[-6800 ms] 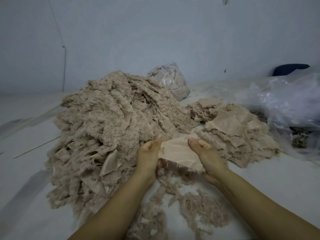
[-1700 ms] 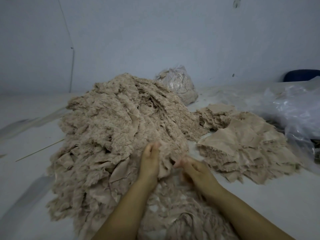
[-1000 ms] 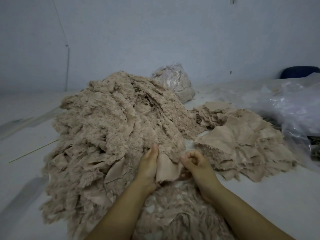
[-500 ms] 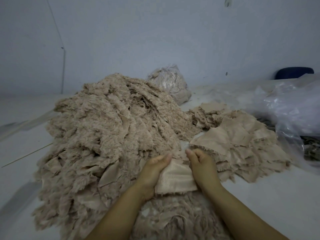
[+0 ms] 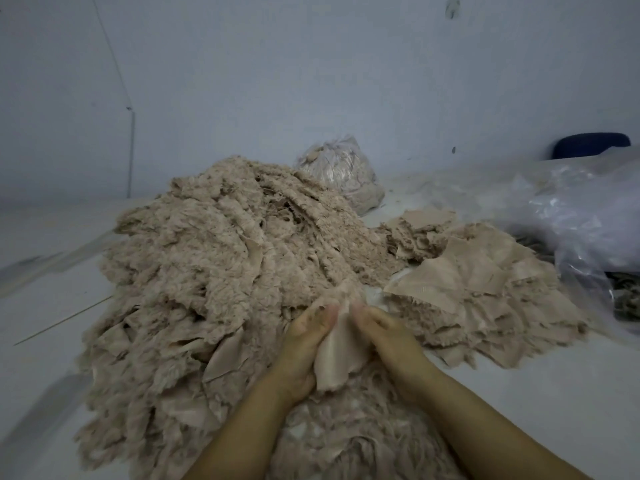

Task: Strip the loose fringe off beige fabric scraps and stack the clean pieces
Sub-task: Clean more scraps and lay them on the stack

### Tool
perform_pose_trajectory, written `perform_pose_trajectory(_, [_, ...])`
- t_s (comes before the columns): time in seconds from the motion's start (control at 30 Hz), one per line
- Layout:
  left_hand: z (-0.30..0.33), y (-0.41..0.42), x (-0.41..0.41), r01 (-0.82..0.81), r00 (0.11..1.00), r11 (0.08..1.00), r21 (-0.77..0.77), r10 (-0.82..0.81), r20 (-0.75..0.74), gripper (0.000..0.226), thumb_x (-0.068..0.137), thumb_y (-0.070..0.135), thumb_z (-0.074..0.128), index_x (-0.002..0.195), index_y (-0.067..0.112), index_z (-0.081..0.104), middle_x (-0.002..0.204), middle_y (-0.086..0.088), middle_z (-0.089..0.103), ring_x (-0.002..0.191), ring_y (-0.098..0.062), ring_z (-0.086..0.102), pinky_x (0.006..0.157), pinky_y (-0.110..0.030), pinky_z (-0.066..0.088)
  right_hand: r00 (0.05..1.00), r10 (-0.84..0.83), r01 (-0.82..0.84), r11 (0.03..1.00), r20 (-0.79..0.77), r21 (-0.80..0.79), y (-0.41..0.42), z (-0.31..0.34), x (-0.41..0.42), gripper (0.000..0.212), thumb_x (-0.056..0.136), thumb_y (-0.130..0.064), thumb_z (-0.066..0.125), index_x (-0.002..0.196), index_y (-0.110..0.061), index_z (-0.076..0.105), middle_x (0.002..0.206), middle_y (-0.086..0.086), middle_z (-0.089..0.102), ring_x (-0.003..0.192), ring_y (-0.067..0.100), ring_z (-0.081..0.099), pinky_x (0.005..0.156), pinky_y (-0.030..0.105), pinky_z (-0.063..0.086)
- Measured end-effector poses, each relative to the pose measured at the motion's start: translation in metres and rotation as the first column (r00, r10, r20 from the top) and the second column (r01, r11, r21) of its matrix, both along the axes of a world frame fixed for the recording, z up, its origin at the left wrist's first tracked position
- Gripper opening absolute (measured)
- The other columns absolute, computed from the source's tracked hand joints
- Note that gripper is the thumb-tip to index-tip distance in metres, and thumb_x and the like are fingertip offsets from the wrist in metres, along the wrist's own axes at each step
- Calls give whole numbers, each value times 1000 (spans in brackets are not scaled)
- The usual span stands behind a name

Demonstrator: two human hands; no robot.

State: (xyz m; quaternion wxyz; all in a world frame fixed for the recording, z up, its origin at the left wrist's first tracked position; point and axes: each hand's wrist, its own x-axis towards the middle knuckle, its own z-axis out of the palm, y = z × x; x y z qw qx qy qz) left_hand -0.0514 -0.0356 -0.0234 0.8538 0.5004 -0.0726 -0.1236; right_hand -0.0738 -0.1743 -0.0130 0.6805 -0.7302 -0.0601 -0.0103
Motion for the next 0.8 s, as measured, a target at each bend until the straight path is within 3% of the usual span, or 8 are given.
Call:
perform_pose_trajectory(0.1, [-2, -6, -1, -32, 997, 997, 64, 27, 69, 46, 77, 28, 65, 114, 2, 57, 100, -13, 72, 90, -22, 70, 70, -28, 56, 995, 14, 2, 986, 96, -166, -2, 0, 2, 38, 95, -27, 56, 93, 11, 54, 77, 13, 51, 71, 22, 47, 68, 36, 38])
perform_pose_trajectory(0.2, [-3, -8, 3, -245, 966, 938, 245, 213, 149, 21, 81, 24, 65, 97, 10, 62, 84, -7, 72, 75, -15, 69, 61, -22, 54, 988, 104, -42, 888, 111, -458, -6, 5, 6, 28, 96, -25, 53, 74, -7, 53, 66, -1, 50, 61, 8, 45, 60, 28, 34])
perform_pose_trajectory(0.27, [-3, -9, 5, -402, 915, 867, 295, 365, 175, 18, 92, 21, 56, 81, 7, 61, 72, -5, 67, 64, -14, 64, 55, -22, 51, 991, 92, -27, 861, 102, -508, -8, 8, 10, 36, 97, -24, 51, 62, -19, 42, 55, -11, 43, 50, 0, 37, 52, 22, 29])
perform_pose_trajectory(0.37, [-1, -10, 6, -480, 877, 823, 303, 439, 196, 29, 97, 22, 49, 72, 9, 58, 61, 0, 63, 55, -9, 59, 51, -22, 47, 994, 61, -12, 893, 95, -450, -9, 7, 16, 40, 97, -28, 53, 59, -22, 40, 45, -16, 44, 44, -2, 39, 51, 22, 28])
perform_pose_trajectory(0.47, [2, -11, 4, -461, 882, 817, 345, 383, 273, 30, 96, 25, 52, 71, 9, 56, 63, -3, 55, 59, -13, 51, 55, -25, 43, 993, 47, 5, 900, 109, -435, -3, 8, 19, 32, 90, -42, 58, 67, -23, 48, 52, -15, 47, 52, -1, 41, 54, 21, 32])
perform_pose_trajectory(0.53, [4, -10, 7, -471, 875, 808, 354, 376, 304, 29, 94, 23, 54, 71, 6, 56, 64, -7, 50, 60, -15, 46, 54, -24, 39, 989, 47, 5, 937, 140, -350, 1, 10, 23, 31, 92, -31, 59, 64, -23, 48, 49, -15, 44, 49, -2, 38, 52, 21, 31])
perform_pose_trajectory(0.7, [5, -12, 14, -497, 868, 817, 294, 470, 161, 26, 96, 20, 52, 73, 9, 60, 64, -6, 58, 60, -16, 52, 56, -27, 43, 990, -37, 53, 992, 135, -113, 1, 7, 23, 28, 94, -17, 57, 67, -13, 51, 54, -3, 40, 52, 9, 35, 48, 23, 28])
perform_pose_trajectory(0.8, [3, -3, 17, -555, 828, 805, 210, 559, 47, 27, 98, 26, 47, 77, 13, 57, 45, 6, 43, 39, -14, 33, 36, -28, 39, 996, -91, 92, 995, -13, 49, -9, 7, 23, 26, 95, -23, 55, 74, -9, 54, 65, 9, 45, 62, 19, 39, 53, 29, 29])
